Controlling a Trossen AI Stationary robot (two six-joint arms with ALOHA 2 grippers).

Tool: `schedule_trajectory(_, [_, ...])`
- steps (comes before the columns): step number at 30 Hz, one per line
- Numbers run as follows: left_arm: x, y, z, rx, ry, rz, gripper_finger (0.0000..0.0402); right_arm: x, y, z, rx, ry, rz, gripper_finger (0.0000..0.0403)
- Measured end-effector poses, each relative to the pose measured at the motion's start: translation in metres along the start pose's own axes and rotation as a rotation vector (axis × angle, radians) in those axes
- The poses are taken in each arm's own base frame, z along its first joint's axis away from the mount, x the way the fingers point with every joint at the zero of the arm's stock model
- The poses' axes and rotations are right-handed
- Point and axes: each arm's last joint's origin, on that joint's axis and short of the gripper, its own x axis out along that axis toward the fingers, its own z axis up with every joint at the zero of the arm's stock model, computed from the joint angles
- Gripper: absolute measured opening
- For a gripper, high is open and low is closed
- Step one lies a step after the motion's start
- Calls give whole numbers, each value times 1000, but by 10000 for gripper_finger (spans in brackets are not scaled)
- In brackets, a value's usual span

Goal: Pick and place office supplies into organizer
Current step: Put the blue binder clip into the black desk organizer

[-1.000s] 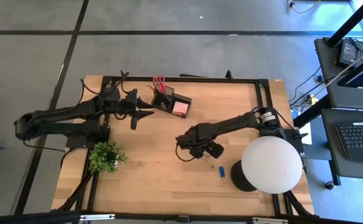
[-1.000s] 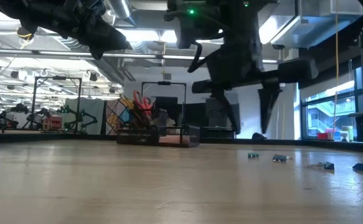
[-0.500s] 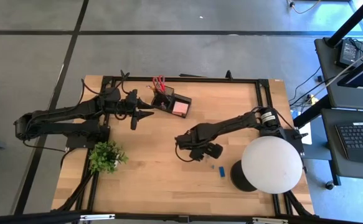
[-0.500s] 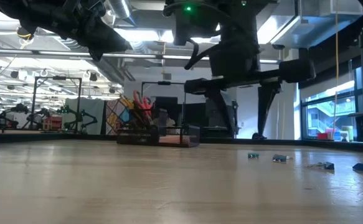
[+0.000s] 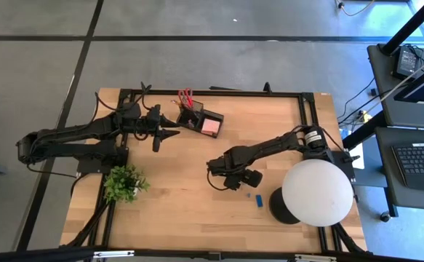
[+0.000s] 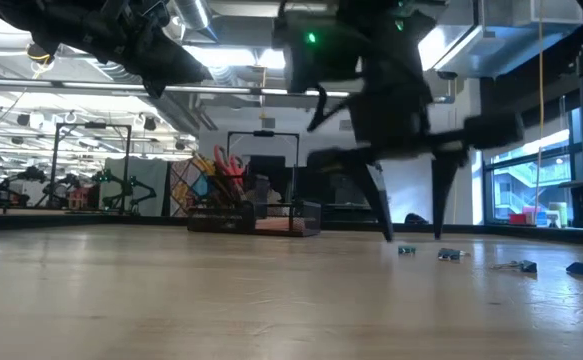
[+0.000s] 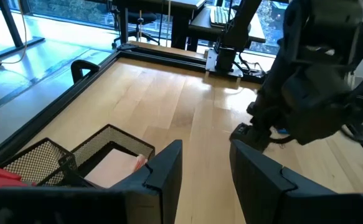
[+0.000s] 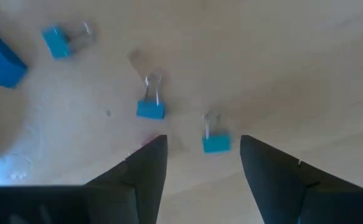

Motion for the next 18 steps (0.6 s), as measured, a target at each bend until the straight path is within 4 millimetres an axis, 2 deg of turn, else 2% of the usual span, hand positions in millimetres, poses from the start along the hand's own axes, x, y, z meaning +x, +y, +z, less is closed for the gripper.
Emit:
schedule_trajectory(5, [0, 0, 0, 0, 0, 0, 127, 11, 2, -4, 4, 33, -23, 204])
schedule_trajectory(15, [0, 0, 0, 0, 0, 0, 127, 13, 0, -2, 3, 14, -58, 203])
schedule_trajectory(18, [0, 0, 0, 0, 0, 0, 127, 13, -1, -2, 3, 7, -67, 193])
